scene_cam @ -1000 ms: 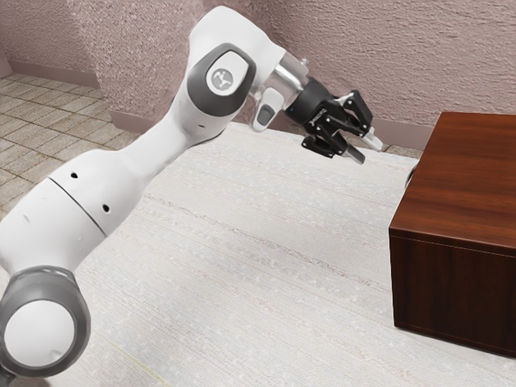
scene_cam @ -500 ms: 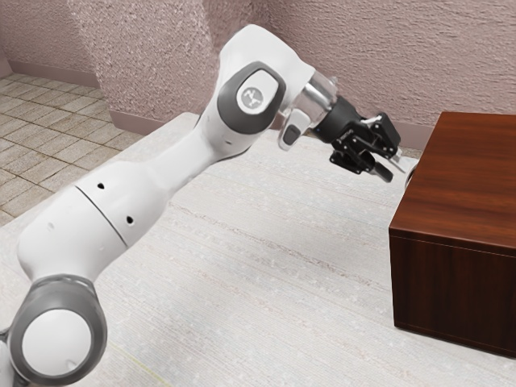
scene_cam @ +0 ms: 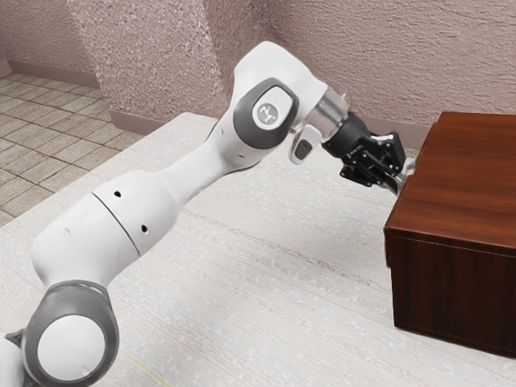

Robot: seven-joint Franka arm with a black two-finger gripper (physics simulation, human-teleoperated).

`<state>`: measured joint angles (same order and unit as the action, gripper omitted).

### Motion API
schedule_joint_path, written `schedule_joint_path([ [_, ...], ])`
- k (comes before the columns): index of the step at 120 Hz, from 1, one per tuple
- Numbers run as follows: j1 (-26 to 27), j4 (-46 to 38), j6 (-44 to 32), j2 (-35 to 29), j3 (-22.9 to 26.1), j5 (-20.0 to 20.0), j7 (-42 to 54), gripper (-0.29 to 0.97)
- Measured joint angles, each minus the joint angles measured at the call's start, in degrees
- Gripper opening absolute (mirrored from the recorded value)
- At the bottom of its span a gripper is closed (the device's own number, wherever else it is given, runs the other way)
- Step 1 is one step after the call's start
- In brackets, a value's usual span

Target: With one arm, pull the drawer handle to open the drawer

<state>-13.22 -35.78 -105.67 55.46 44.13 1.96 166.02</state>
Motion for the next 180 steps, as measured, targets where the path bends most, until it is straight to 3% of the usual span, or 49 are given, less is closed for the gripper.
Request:
schedule_joint_path([
  [38, -3.9, -1.83, -0.26, -0.29, 0.56, 0.85, 0.01, -0.07],
  [50, -5.35, -3.14, -0.21, -0.61, 0.97, 0.88, -0.01, 0.04],
  [61, -6.6, -4.05, -0.16, -0.85, 1.37, 0.91, 0.0, 0.03],
  [75, -8.23, -5.33, -0.04, -1.23, 2.04, 0.69, -0.02, 0.12],
  [135, -17.55, -13.73, -0.16, -5.91, 4.3, 0.52, 0.01, -0.1],
  [180, -21.34, -16.28, -0.32, -6.8, 6.08, 0.35, -0.02, -0.04],
])
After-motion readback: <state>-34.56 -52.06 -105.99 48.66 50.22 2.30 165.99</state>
